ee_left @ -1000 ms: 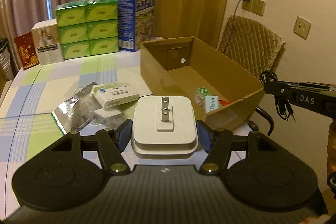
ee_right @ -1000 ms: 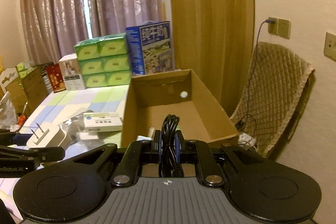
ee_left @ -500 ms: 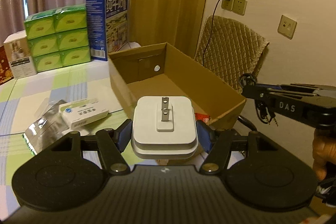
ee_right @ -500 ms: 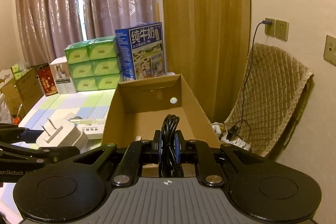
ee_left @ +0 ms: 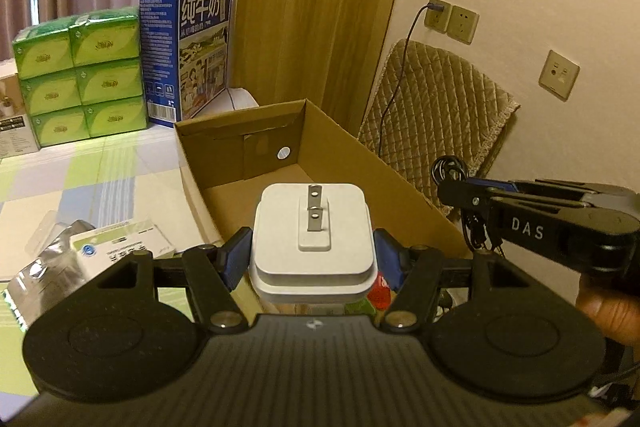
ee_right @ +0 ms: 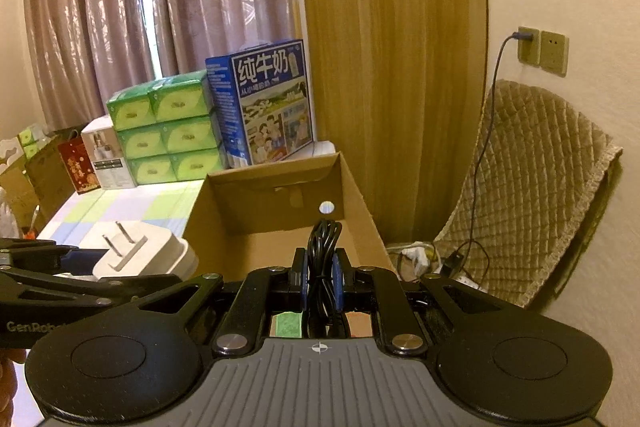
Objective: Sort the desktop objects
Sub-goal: 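Lower both items into the cardboard box and open both tools, then withdraw both tools from the box back over the table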
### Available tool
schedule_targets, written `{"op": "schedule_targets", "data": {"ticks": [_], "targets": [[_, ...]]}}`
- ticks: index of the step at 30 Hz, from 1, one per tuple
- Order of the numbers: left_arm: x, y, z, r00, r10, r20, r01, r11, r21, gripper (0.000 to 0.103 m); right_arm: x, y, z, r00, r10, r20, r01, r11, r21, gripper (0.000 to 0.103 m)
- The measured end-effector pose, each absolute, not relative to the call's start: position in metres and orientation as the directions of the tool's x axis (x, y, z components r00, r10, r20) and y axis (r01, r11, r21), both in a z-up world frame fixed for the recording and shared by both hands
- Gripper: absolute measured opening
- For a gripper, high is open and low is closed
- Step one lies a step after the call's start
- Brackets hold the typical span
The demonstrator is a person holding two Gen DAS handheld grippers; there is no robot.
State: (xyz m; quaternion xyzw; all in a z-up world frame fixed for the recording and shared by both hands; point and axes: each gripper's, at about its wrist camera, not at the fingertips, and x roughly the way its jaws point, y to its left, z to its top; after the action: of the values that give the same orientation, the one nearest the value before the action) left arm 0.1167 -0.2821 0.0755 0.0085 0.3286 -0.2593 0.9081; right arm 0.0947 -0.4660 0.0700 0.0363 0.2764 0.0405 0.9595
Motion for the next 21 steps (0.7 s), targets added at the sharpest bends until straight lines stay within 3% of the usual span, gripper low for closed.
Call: {"op": "schedule_targets", "data": {"ticks": [8,21], "targets": [[0.149,-0.295,0.052,0.621,-0.465,-0.631,0.469,0.865,-0.176,0.063,0.118,-0.471,0.055,0.829,0.096,-0.55,-0.057,0.995,0.087,0.009],[0.152,-0.258,0.053,0.671,-0.434,-0.601,0.404,0.894,-0.194,0.065,0.13,-0.461,0.043,0.818,0.12,-0.562,-0.084,0.992,0.09,0.007]]}}
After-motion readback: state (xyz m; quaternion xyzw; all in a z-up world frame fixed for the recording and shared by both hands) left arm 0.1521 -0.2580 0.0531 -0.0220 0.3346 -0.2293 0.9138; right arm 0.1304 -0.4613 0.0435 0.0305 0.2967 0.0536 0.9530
